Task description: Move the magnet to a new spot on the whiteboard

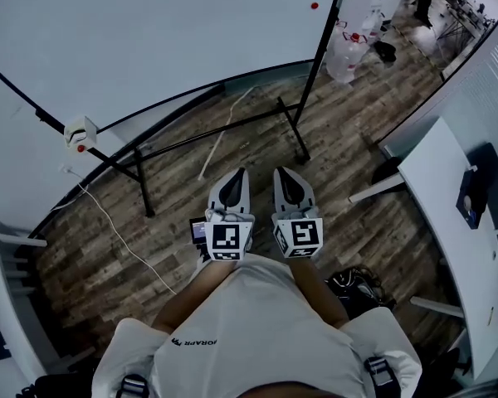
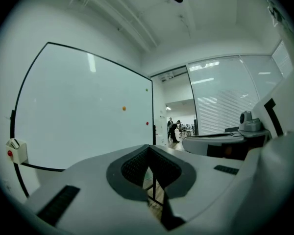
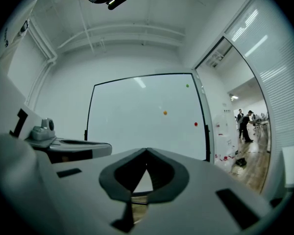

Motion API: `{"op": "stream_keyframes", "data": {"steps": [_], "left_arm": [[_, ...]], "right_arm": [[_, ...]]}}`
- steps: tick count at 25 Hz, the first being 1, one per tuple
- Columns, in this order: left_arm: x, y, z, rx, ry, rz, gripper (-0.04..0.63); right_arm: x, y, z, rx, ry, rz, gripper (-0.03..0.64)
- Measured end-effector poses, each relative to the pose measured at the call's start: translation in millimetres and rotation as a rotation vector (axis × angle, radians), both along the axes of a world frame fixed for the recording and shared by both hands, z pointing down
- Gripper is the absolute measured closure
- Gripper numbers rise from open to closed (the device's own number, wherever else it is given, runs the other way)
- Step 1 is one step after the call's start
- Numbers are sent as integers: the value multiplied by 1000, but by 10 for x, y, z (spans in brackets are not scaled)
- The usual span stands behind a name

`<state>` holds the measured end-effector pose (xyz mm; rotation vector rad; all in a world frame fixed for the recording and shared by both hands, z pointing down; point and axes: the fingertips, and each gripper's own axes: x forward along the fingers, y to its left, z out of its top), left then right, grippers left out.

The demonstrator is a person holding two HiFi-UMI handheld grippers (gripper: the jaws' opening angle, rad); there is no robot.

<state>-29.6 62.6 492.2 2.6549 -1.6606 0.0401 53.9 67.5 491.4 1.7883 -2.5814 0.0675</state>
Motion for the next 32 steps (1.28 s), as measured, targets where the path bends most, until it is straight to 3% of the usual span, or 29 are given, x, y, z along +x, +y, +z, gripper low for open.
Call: {"op": "stream_keyframes", "data": {"steps": [18,32], "left_arm": [[-63,-1836,-193,15,1,34,592],[-61,-2408,-156,-9,23,-1,592]], "right_arm": [[-119,-1783,-217,14,13,16,603],[-126,-2362,-209,-10,34,-22,603]]}}
